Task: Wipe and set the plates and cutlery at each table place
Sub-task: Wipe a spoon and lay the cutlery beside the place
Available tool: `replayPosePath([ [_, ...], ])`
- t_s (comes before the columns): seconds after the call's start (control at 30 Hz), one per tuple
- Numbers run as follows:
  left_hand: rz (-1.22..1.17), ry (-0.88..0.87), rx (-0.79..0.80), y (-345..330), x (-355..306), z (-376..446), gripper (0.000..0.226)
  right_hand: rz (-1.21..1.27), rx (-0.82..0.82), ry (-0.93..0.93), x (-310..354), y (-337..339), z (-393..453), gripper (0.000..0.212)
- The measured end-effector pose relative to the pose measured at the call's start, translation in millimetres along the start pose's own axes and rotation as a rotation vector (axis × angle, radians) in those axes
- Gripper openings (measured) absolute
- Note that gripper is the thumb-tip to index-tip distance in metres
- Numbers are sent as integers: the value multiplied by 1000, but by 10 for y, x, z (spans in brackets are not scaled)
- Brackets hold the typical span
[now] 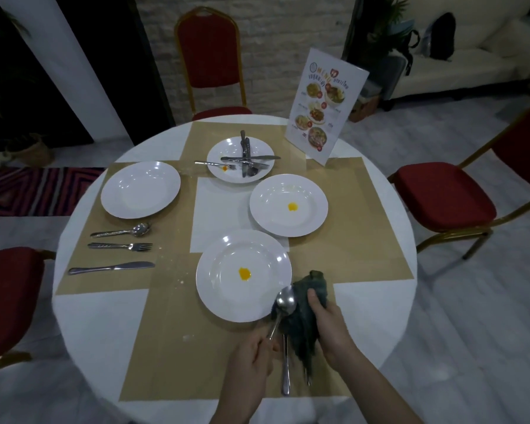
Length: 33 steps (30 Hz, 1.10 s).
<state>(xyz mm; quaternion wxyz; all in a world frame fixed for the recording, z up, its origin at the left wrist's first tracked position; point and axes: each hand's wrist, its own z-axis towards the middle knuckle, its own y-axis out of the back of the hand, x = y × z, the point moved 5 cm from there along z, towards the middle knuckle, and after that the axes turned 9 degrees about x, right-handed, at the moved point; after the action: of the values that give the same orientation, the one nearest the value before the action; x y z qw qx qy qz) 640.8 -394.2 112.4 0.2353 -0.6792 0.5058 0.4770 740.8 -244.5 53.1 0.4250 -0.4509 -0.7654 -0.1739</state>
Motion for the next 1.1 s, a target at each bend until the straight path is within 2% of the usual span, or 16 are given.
replayPosePath([
  [0.07, 23, 11, 30, -72, 11, 20, 26, 16, 215, -96, -40, -183, -157, 35],
  [0.13, 41, 31, 55, -129, 34, 22, 25, 100, 270, -120, -81, -320, -257, 32],
  [0.3, 93, 39, 104, -173, 61, -20, 25, 107, 25, -29, -148, -270, -145, 19],
  [0.47, 90, 15, 63, -168, -2, -57, 26, -95, -181, 108, 76, -145, -34, 16],
  [0.57, 46, 1, -8, -102, -53, -62, 30, -60, -273, 144, 195, 35, -35, 15],
  [0.6, 26, -7, -27, -80, -64, -53, 30, -13, -221, 125, 191, 55, -39, 18],
  [0.73, -4, 21, 13, -171, -15, 82, 26, 170, 235, -53, 45, -301, -249, 30],
  [0.77, -14, 36, 39, -221, 11, 103, 24, 230, 274, -72, 25, -390, -308, 32],
  [0.83, -24, 47, 79, -300, 50, 106, 22, 337, 212, -88, 3, -445, -328, 35],
  [0.97, -10, 33, 110, -376, 4, 62, 26, 458, -4, -128, 44, -369, -239, 21],
  [1.1, 45, 46, 106, -340, -98, 98, 26, 256, -171, -46, 61, -299, -93, 19],
])
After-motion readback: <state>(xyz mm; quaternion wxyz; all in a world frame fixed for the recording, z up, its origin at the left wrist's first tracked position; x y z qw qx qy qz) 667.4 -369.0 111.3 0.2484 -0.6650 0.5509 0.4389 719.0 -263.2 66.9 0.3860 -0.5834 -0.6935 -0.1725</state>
